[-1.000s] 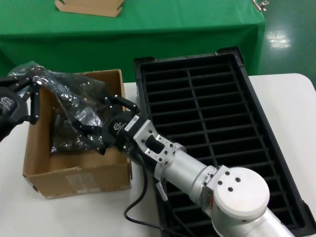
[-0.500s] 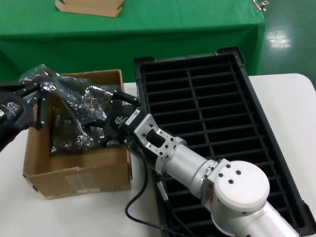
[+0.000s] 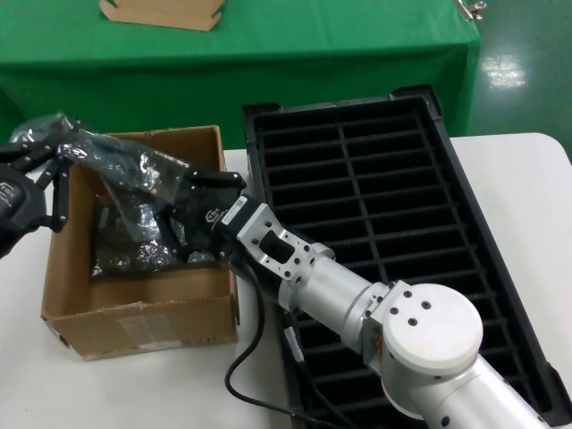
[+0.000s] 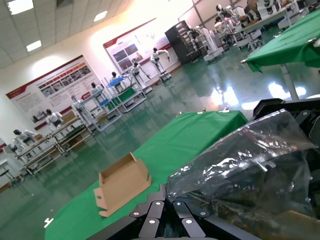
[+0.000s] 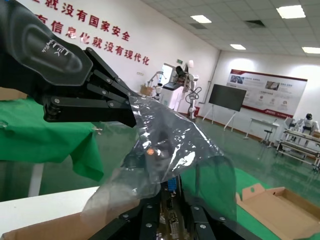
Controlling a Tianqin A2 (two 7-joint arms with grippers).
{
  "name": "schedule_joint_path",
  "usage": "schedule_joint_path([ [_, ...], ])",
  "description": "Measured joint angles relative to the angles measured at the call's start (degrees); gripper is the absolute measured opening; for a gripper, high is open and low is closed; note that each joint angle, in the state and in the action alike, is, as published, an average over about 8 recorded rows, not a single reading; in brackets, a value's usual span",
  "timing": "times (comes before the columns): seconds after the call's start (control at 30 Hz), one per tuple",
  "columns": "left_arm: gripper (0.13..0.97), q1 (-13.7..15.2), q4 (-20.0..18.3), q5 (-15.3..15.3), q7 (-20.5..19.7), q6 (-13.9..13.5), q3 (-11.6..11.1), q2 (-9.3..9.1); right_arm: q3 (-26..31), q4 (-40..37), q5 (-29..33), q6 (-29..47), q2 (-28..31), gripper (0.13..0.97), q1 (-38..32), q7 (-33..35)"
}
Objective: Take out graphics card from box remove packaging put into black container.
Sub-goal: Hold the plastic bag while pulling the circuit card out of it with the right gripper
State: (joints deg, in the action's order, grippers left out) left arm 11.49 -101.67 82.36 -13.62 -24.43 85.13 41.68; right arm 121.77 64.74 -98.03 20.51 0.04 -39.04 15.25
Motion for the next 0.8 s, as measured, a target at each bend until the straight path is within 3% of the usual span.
schedule_joint_path([
  [0.13,0.139,-0.38,-0.17,1.21,0.16,0.58,0.04,0.28,0.75,-0.97,-1.09,-0.14,-0.01,0.234,-1.04,0.52],
  [0.23,0.139,-0.44,-0.44,0.49,-0.82,0.75,0.15,0.26,1.5,-1.95,-2.76,-0.32,-0.02,0.212,-1.98,1.48],
  [0.4,0.139,0.28,-0.56,-5.44,-4.45,-0.23,-0.44,-1.28,2.28,-3.0,-4.7,-0.25,0.01,0.197,-3.19,2.6],
  [0.57,0.139,2.44,0.65,-11.37,-7.42,-1.6,-0.92,-3.62,2.68,-2.14,-2.85,0.24,0.86,0.197,-3.8,0.27],
  [0.8,0.139,6.7,4.53,-13.14,-7.79,-1.65,0.37,-5.9,4.11,2.06,5.82,1.18,4.51,0.196,-4.79,-10.11],
])
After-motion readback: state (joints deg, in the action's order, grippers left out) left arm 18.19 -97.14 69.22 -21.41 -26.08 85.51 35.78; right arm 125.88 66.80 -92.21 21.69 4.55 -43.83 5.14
